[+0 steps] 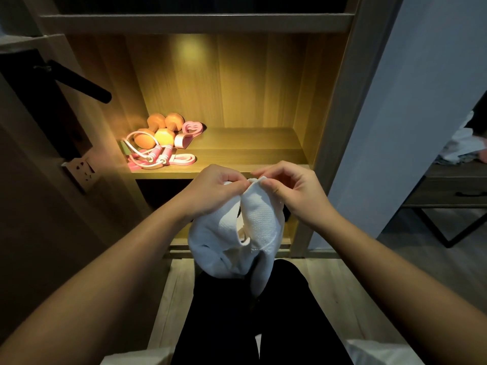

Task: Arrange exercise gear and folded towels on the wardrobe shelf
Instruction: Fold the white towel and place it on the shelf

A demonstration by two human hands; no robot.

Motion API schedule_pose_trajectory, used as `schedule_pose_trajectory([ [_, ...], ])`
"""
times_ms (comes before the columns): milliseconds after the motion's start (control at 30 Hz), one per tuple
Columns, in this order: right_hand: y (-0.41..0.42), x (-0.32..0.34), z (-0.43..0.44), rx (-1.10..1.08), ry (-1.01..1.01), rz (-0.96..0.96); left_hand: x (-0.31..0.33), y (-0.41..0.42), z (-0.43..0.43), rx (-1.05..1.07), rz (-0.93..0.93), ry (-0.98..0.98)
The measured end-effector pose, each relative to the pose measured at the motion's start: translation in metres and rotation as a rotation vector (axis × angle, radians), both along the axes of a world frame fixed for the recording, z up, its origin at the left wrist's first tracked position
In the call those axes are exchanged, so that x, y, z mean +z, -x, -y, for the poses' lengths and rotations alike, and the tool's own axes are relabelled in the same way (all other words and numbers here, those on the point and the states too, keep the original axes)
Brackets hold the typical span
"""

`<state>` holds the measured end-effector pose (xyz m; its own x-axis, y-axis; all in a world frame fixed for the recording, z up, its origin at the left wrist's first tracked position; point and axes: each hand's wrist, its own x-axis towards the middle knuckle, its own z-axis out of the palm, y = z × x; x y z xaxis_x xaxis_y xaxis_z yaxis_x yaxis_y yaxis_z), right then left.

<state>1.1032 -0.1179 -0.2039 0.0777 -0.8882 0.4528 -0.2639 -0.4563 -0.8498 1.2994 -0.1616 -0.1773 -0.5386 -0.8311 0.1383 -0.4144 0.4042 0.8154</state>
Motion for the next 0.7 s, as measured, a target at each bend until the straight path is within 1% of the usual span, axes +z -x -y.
schedule_pose_trajectory([
  [133,-0.0065,0.0019,-0.0023,0.017,-0.018,0.023,-0.0001,0.0038,0.0003,0.029,0.005,0.014],
  [333,-0.0063,0.0035,0.0006,-0.069,-0.073,-0.010,-0.0040,0.0065,-0.0021,0.008,-0.003,0.051],
  [500,-0.0066,0.0082,-0.0004,-0.052,-0.121,-0.015,-0.0059,0.0044,-0.0022,-0.016,-0.024,0.073],
  [633,-0.0061,0.0087,0.0006,-0.094,-0.128,-0.025,-0.0051,0.0045,-0.0033,-0.068,0.027,0.084],
  [700,-0.0047,0.0086,0.0022,-0.045,-0.164,-0.019,-0.0056,0.0051,-0.0035,-0.048,0.052,0.102],
])
